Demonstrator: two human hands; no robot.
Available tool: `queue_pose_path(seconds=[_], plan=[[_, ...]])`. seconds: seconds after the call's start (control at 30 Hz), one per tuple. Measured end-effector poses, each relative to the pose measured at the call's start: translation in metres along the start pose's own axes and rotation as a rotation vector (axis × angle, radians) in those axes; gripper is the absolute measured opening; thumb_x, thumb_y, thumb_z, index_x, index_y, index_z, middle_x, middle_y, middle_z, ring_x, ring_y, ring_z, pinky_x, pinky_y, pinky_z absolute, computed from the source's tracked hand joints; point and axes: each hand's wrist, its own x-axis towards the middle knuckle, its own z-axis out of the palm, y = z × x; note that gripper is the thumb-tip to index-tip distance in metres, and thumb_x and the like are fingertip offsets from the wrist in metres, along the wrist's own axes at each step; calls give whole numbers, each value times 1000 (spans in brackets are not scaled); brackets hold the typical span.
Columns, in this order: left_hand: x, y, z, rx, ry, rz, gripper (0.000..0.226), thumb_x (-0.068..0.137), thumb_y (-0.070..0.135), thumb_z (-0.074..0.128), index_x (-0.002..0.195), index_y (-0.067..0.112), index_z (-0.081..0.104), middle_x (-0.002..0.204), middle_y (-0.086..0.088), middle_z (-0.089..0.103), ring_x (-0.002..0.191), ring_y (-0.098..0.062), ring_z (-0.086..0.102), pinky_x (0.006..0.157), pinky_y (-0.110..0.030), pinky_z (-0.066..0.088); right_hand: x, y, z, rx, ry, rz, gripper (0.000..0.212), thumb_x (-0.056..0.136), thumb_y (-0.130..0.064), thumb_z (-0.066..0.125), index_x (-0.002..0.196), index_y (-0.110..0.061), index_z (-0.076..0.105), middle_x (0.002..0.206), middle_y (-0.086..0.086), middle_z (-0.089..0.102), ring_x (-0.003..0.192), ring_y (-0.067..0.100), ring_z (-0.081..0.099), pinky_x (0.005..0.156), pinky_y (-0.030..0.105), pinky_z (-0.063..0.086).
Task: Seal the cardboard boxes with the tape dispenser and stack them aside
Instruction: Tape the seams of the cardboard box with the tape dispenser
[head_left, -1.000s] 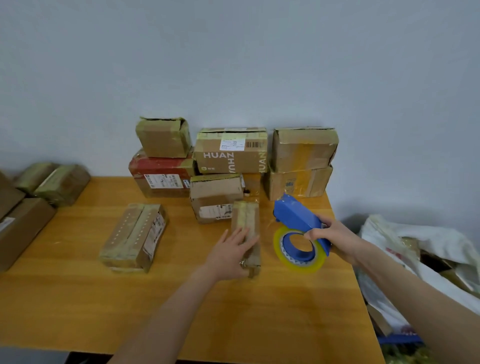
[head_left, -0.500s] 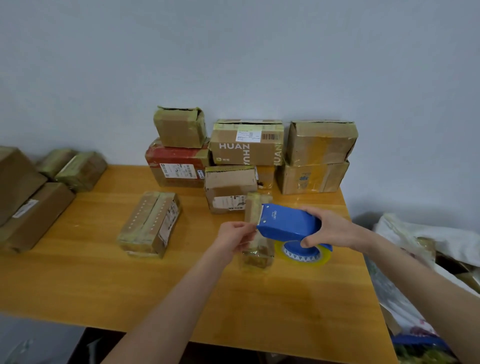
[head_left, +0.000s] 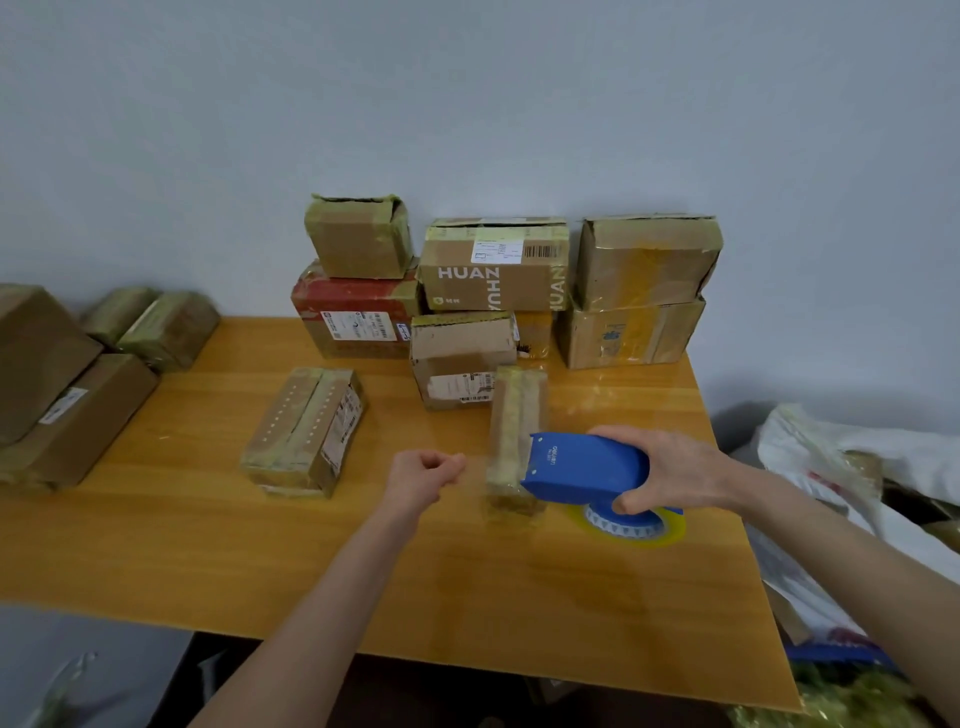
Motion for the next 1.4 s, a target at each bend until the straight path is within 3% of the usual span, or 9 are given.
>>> queue_pose_path(seconds=[0.4, 0.7, 0.83, 0.93, 1.07, 1.17, 1.23, 1.3, 1.4], plan=[[9, -20, 2, -11, 42, -20, 18, 89, 24, 69, 76, 12, 69, 72, 2, 67, 73, -10, 59, 63, -23, 46, -22, 42, -1, 80, 12, 111, 63, 65, -38, 75, 109, -64, 38, 109, -24, 57, 97, 0, 58, 80, 21, 49], [23, -33, 19, 83, 117, -34, 26, 87, 27, 70, 65, 13, 65, 72, -2, 66, 72, -18, 58, 76, -38, 50, -2, 53, 23, -187, 39, 184, 81, 69, -42, 73, 139, -44, 34, 102, -20, 55, 90, 9, 57, 71, 26, 49], [34, -41, 30, 184, 125, -27, 26, 87, 30, 70, 65, 18, 65, 64, 3, 62, 62, -16, 53, 65, -31, 44, 10, 54, 38, -166, -3, 219, 80, 71, -38, 73, 139, -42, 33, 109, -13, 57, 95, 14, 57, 76, 34, 53], [41, -49, 34, 245, 106, -29, 21, 87, 34, 69, 78, 15, 71, 68, 5, 65, 60, -13, 54, 62, -28, 46, 16, 55, 46, -113, -46, 274, 85, 73, -36, 74, 144, -41, 28, 111, -9, 56, 97, 16, 56, 77, 34, 52], [44, -51, 24, 545, 31, 7, 46, 89, 48, 62, 126, 20, 62, 85, 1, 64, 69, -12, 58, 53, -24, 42, 22, 53, 51, -74, -46, 275, 86, 73, -35, 74, 145, -39, 27, 108, -9, 53, 94, 16, 55, 69, 29, 48], [35, -50, 11, 686, 143, 126, 50, 92, 37, 61, 139, 22, 50, 118, -7, 58, 86, -17, 61, 65, -24, 46, 25, 52, 52, -75, -44, 272, 86, 72, -36, 73, 144, -40, 27, 104, -10, 53, 91, 15, 55, 66, 27, 45], [20, -46, 16, 650, 242, 457, 36, 95, 23, 57, 131, 17, 58, 119, -6, 60, 95, -15, 61, 71, -23, 48, 28, 50, 53, -70, -45, 262, 85, 72, -37, 73, 143, -40, 27, 103, -10, 53, 89, 14, 56, 65, 27, 46], [7, -38, 33, 682, 138, 751, 38, 96, 16, 54, 133, 16, 54, 131, -4, 58, 116, -15, 54, 94, -33, 50, 32, 48, 54, -59, -40, 239, 83, 71, -37, 72, 141, -41, 29, 104, -10, 54, 89, 14, 57, 64, 26, 46], [1, -38, 56, 1009, -181, 801, 57, 102, 25, 35, 148, 27, 2, 158, 6, 2, 147, -12, 0, 121, -34, 2, 31, 49, 53, -52, -33, 216, 80, 71, -38, 74, 140, -41, 32, 108, -8, 56, 92, 15, 57, 67, 28, 49]])
